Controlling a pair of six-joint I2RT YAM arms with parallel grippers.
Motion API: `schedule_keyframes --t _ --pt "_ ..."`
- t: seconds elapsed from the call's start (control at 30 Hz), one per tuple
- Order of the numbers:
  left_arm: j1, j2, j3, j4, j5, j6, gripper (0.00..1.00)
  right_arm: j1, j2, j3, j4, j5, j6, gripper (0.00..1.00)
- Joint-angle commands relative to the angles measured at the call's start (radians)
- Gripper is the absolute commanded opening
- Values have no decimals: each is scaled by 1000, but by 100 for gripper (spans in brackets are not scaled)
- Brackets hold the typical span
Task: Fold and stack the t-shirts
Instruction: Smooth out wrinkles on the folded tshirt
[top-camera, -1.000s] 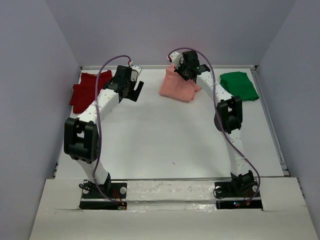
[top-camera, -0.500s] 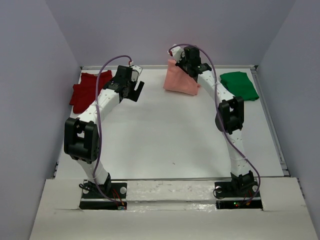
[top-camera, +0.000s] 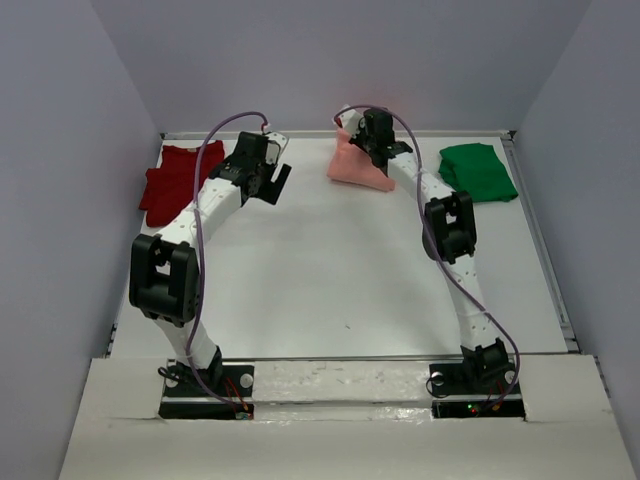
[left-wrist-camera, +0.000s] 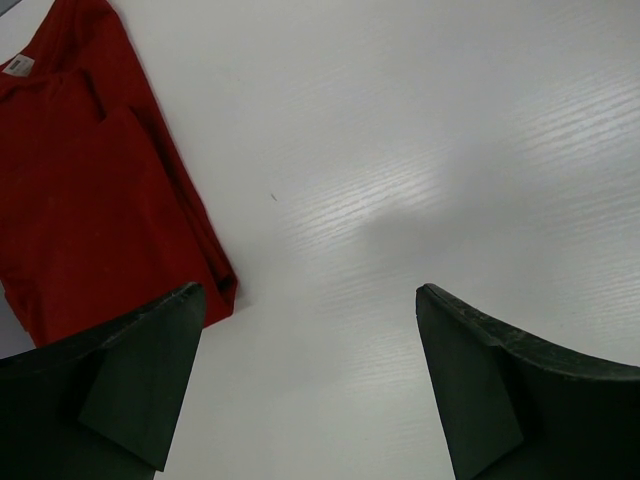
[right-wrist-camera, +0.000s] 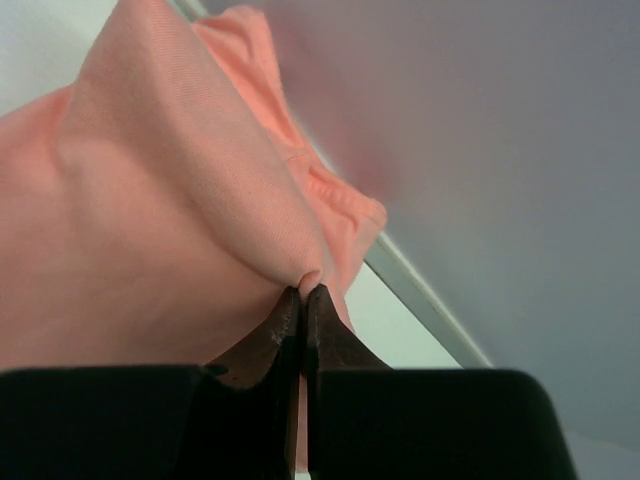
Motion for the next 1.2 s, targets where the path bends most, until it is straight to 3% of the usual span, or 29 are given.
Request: schedule_keyframes --t 0.0,0.5,0.53,0.57,0.6,0.67,0.73,0.77,1.17 --pt "-10 26 8 -2 -23 19 99 -17 81 72 90 8 -41 0" --pt "-68 95 18 -7 -82 32 99 -46 205 103 149 29 -72 0" --pt "-68 94 18 -5 -82 29 99 -46 204 103 157 43 -75 5" --pt "-68 91 16 -5 -82 29 99 -46 202 101 160 46 -78 20" --pt "-68 83 15 -5 -80 29 99 -46 198 96 165 49 -81 46" --pt "-68 74 13 -7 -72 30 99 -46 175 87 168 49 -84 65" --pt "-68 60 7 -5 -66 30 99 -46 159 80 174 54 -84 92" --pt "-68 55 5 -5 -62 32 99 -46 152 80 175 55 -84 99" --pt "-68 12 10 -12 -54 33 99 -46 15 55 188 77 -118 100"
